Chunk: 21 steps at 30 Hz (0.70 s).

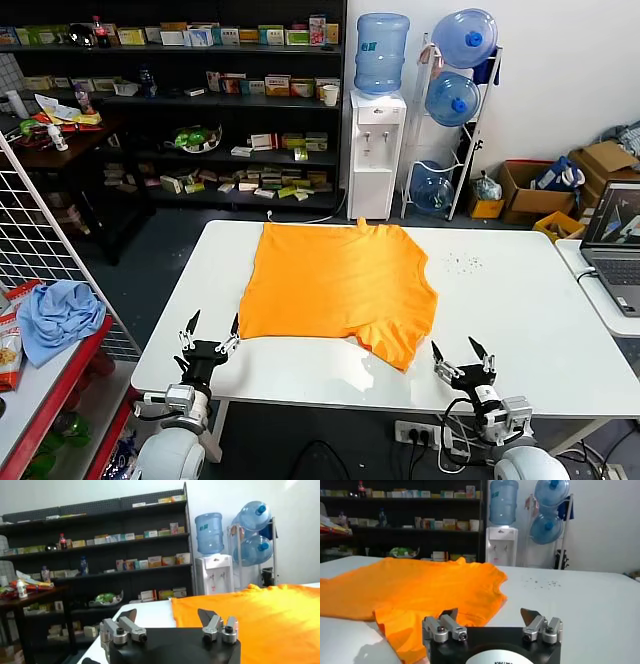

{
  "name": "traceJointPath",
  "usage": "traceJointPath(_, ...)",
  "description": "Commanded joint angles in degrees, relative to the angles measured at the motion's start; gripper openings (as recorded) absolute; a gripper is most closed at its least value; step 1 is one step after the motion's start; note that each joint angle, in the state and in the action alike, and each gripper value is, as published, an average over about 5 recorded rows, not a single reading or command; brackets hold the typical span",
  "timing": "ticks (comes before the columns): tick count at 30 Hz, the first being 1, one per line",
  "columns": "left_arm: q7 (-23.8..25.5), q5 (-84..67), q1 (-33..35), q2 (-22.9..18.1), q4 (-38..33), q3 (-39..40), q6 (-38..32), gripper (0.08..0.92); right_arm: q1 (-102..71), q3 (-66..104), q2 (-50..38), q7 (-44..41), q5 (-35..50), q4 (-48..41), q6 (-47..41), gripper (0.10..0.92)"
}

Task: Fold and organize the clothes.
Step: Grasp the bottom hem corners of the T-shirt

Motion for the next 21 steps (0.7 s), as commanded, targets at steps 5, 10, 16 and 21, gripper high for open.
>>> traceJointPath(5,-0.8,-3.9,-1.1,1.2,-0.6,1.1,7.2,0.823,3.1,-3.2,0.0,4.0,5.4,0.1,-10.8,0.823)
traceJointPath(10,-1.8,-9.3,-2.8,2.4,-1.6,3.4,17.0,0.823,5.0,-4.3,0.4,5.8,7.3,-1.2,-14.1,0.823)
traceJointPath(16,-2.6,-11.2,-4.3,2.2,0.1,5.3,20.6,0.823,7.6,-5.8,1.1,5.9,7.7,-3.7,-14.6,0.823)
traceJointPath(21,-3.1,-12.9,-5.4,2.0,1.5,5.9,21.1,0.823,9.4,-7.0,2.1,5.9,8.1,-4.4,-14.8,0.823)
